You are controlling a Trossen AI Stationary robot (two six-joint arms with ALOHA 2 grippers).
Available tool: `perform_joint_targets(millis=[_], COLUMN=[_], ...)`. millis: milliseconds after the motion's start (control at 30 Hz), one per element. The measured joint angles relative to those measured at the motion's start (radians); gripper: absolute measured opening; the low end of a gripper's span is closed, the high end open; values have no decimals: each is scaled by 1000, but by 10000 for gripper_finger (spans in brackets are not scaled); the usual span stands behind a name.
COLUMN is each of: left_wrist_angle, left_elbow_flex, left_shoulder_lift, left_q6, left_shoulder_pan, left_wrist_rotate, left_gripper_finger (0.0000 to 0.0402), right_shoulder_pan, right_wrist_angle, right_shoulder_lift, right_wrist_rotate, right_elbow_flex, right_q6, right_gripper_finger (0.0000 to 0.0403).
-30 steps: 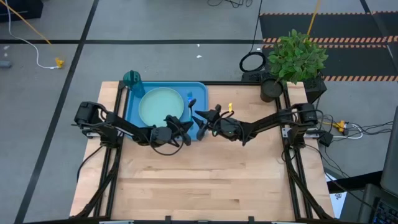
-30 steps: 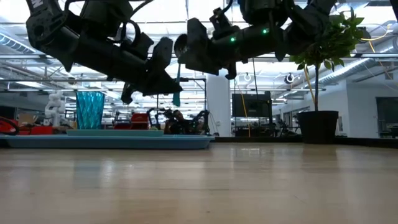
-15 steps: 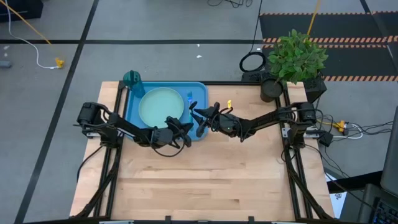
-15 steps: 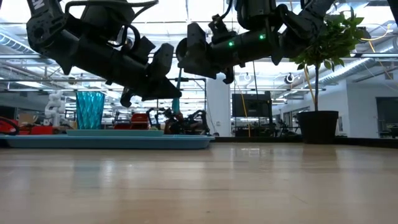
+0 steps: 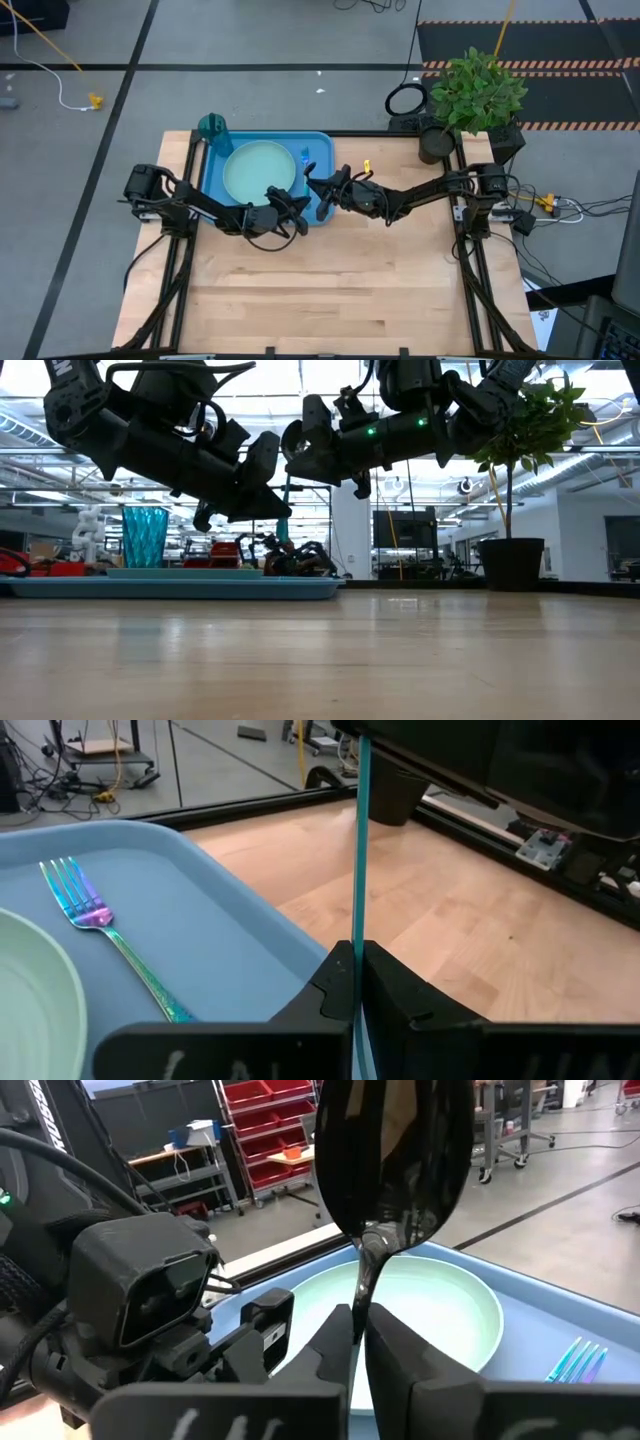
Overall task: Pick and place plate/cup/fork/spoon on tray
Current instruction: Put the spoon on the blue tray
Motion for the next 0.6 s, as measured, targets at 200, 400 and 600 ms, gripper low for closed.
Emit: perform_joint_targets(millis=[200,400,600], left_wrist_angle=[-2,-2,-9], left_elbow_flex=[0,0,0], left_shoulder_lift=[0,0,-1], left_q6=[11,13,25], left_shoulder_pan=[0,0,0], left_wrist_rotate=[0,0,13], left_gripper_finger=[5,8,11], right_shoulder_pan=[0,0,-3], right_wrist_angle=[1,14,-4], right_shoulder_lift=[1,2,3], right_wrist_rotate=[0,3,6], right_elbow_flex=[0,0,17], right_q6=[0,12,57], right_gripper_finger=[6,11,59])
